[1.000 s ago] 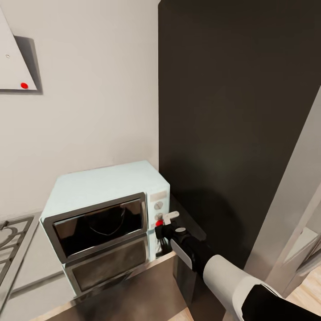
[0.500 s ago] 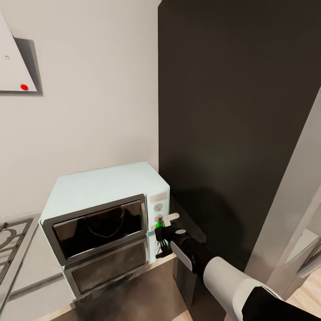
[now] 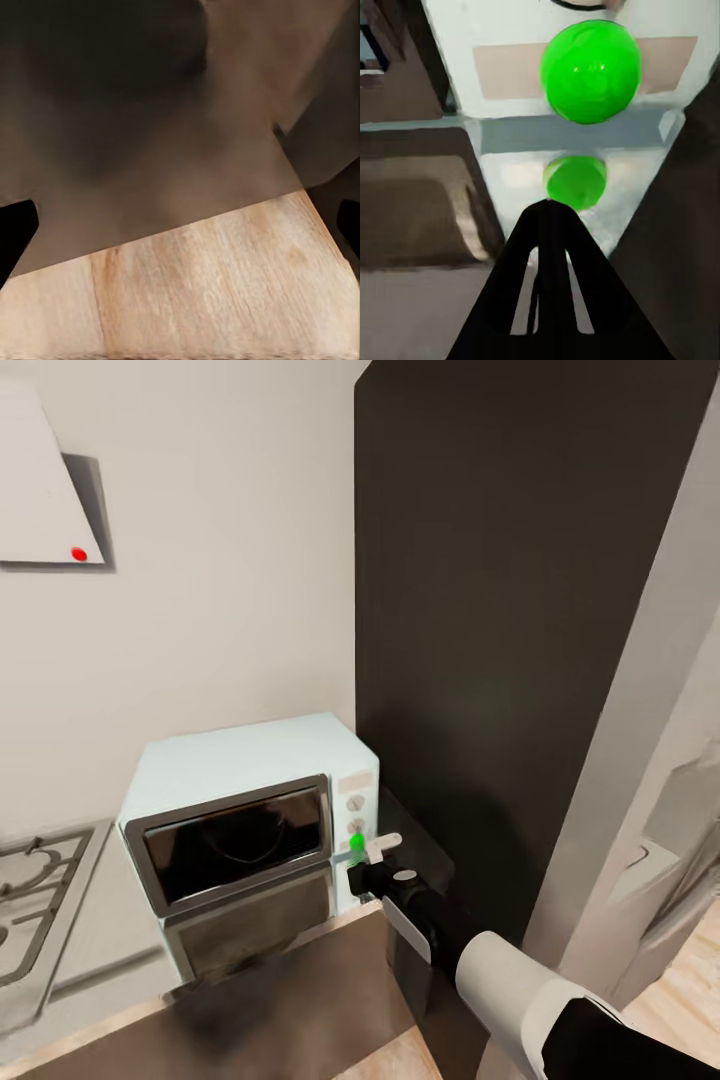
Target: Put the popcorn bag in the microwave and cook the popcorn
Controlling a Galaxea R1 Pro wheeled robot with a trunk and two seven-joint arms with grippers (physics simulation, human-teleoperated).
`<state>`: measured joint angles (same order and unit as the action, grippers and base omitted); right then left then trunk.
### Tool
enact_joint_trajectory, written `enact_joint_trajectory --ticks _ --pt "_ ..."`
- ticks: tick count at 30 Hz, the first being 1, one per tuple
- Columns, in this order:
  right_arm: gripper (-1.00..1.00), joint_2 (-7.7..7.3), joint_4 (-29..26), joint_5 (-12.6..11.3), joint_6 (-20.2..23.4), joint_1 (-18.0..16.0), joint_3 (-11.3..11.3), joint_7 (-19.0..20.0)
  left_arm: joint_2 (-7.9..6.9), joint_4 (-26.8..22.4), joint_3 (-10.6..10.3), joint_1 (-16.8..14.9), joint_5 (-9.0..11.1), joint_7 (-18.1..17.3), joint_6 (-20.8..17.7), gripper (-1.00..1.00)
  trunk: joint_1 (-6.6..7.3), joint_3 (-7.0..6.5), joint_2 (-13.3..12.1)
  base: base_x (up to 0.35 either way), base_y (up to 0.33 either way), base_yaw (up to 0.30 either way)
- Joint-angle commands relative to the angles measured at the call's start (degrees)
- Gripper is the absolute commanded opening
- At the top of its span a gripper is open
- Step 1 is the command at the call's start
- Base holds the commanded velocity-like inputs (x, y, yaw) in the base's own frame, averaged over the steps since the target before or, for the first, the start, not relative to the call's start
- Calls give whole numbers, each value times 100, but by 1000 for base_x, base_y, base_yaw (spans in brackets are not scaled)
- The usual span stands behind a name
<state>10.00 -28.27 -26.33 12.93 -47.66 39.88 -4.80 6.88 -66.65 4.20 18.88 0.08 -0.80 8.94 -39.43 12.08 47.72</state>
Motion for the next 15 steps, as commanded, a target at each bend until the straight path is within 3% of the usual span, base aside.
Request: enact_joint_trajectory --ticks 1,15 --pt "-100 0 -3 -47 17 -9 37 -47 5 -5 11 2 1 -8 11 100 3 8 6 -343 0 0" --pt "-100 0 -3 -47 17 -14 37 -47 6 -5 11 -25 1 -8 11 100 3 8 6 -343 0 0"
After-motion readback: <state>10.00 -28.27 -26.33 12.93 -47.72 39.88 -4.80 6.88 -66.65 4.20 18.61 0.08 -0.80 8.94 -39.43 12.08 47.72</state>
